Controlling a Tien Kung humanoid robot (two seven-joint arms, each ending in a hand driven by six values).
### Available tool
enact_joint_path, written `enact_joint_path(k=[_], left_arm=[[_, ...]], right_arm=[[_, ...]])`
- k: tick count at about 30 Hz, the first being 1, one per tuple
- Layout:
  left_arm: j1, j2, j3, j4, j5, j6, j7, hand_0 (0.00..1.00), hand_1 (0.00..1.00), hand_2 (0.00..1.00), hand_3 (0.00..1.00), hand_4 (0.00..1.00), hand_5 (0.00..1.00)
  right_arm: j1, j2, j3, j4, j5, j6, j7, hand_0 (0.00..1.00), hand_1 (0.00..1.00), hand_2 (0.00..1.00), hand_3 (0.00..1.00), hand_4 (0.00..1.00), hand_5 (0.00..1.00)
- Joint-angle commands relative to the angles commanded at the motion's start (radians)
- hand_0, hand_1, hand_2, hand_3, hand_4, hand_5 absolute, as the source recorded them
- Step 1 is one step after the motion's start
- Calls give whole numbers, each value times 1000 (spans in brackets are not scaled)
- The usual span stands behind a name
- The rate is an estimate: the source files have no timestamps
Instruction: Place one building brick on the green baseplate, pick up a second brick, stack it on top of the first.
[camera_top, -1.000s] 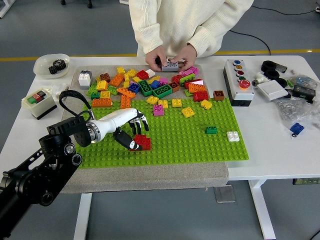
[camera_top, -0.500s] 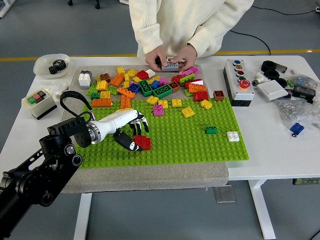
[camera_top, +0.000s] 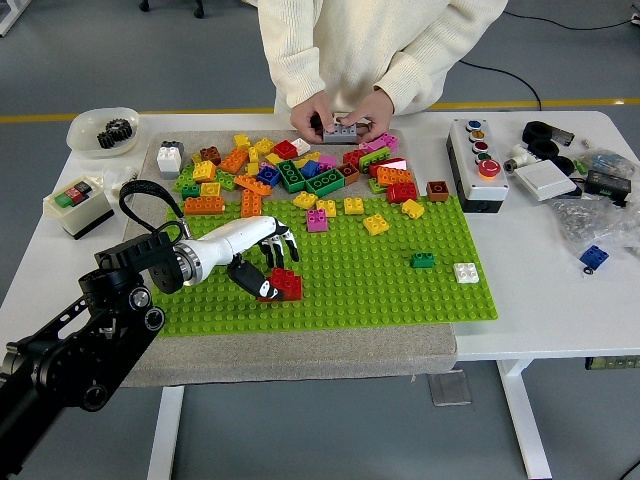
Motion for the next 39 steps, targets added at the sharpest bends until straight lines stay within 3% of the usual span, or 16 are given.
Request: enact_joint_path(k=[39], left_arm=[[-3, 0, -5, -3, 31, -31, 2, 584, 456, 464, 511, 998, 2]], right_arm=[[1, 0, 3, 0, 1, 0, 0, 748, 656, 727, 618, 861, 342]])
